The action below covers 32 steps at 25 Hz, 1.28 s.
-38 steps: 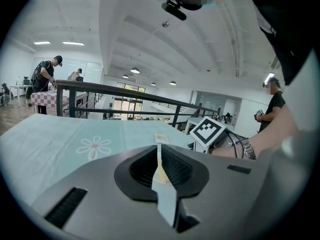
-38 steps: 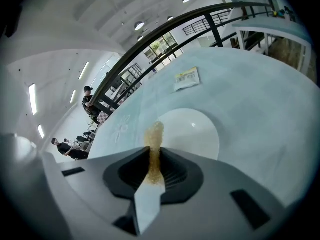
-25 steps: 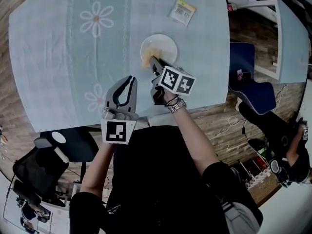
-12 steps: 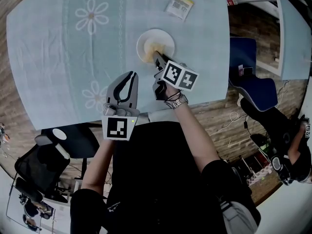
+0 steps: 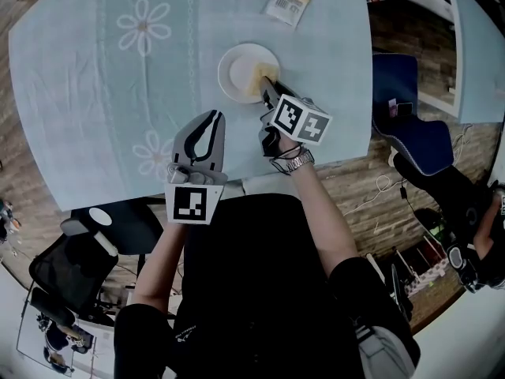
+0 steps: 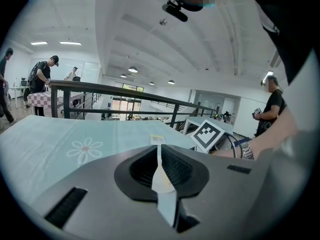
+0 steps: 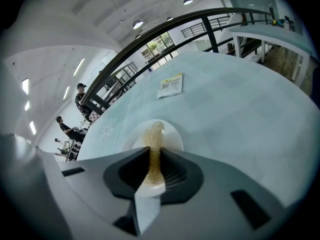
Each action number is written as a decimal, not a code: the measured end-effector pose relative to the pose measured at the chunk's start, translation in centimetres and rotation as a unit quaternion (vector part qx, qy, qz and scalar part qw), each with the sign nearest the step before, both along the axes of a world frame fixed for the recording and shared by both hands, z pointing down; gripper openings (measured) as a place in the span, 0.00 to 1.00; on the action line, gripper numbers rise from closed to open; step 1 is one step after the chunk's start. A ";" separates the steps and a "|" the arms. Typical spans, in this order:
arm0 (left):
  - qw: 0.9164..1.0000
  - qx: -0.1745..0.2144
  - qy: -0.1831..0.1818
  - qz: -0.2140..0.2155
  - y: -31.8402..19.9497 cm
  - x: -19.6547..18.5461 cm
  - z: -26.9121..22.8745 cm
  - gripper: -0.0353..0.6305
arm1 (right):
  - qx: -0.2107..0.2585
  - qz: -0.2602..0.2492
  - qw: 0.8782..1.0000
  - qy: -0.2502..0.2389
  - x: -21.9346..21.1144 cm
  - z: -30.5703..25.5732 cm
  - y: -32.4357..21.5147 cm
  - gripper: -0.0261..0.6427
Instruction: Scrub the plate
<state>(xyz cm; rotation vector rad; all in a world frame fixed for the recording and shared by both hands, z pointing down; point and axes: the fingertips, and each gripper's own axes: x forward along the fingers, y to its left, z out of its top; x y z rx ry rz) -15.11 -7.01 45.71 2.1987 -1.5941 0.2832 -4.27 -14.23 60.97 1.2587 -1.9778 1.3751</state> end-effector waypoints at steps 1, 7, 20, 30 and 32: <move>1.000 0.001 0.000 0.000 0.0 0.0 0.0 0.10 | 0.003 -0.002 1.000 0.004 0.2 -0.1 -0.1 0.13; 1.000 0.001 -0.002 0.002 0.5 0.1 0.2 0.10 | 0.005 0.016 1.000 0.014 2.4 0.2 -0.3 0.13; 1.000 0.007 -0.004 -0.002 1.5 -0.8 0.1 0.10 | 0.052 0.032 0.997 0.056 4.3 -2.1 -1.0 0.13; 1.000 0.010 -0.002 -0.010 2.4 -1.7 -0.1 0.10 | 0.042 0.018 0.999 -0.008 -0.1 -3.0 1.7 0.13; 1.000 0.010 -0.002 -0.012 2.7 -1.9 -0.1 0.10 | 0.035 0.001 0.999 -0.017 -1.5 -3.0 2.7 0.13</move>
